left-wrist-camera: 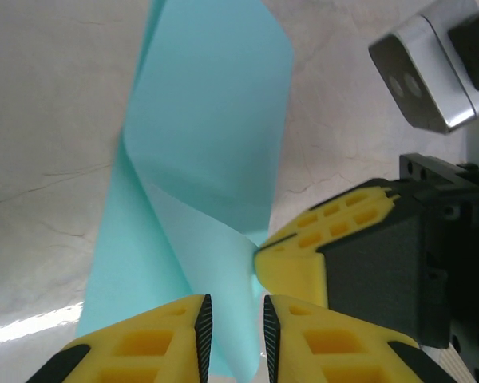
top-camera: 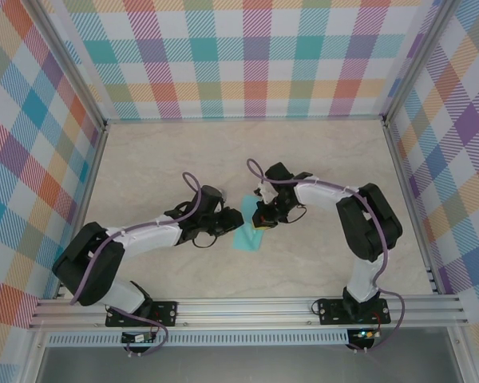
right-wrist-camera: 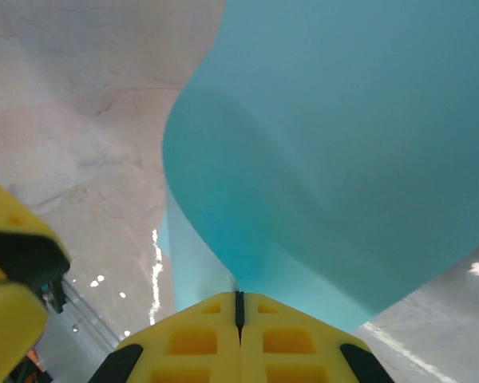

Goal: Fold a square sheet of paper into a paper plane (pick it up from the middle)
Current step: Fold the triangle a second time at the center of the table.

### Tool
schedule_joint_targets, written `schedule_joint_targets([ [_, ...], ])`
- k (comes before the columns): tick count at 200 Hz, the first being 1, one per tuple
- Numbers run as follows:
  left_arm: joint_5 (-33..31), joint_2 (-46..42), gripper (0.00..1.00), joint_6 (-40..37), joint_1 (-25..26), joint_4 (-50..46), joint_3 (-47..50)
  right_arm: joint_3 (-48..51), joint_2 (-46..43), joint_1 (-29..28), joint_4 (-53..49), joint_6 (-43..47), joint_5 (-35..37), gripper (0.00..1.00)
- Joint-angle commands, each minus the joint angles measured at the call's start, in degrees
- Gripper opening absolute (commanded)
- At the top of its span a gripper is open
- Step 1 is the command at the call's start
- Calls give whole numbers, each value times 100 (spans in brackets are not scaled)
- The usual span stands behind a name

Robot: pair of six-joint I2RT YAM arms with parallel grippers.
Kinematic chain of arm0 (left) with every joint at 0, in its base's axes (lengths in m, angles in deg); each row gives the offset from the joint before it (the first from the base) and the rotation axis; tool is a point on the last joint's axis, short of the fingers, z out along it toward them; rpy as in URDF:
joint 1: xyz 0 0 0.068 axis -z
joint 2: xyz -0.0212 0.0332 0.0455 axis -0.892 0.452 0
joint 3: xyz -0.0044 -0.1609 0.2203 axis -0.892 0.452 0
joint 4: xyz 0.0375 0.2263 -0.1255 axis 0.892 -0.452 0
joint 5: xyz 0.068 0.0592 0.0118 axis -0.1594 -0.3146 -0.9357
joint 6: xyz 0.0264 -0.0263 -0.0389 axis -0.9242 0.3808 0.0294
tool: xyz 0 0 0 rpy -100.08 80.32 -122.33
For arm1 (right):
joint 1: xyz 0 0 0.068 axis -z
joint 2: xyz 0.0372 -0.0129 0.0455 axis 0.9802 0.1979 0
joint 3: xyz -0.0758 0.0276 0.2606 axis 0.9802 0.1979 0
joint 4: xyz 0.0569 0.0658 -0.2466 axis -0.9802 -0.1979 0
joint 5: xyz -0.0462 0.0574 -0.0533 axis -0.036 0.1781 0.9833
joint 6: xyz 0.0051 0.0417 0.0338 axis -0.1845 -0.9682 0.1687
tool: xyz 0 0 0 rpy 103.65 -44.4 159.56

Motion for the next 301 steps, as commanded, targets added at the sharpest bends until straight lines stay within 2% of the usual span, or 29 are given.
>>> schedule_joint_targets([
  [1, 329, 226, 25, 58, 117, 521, -71, -119, 83, 11, -239, 97, 361, 2],
  [94, 596, 1038, 22, 146, 321, 910, -464, -36, -25, 23, -484, 90, 802, 3],
  [301, 563, 1381, 19, 111, 364, 797, -518, -369, 254, 28, -628, 168, 1017, 7],
])
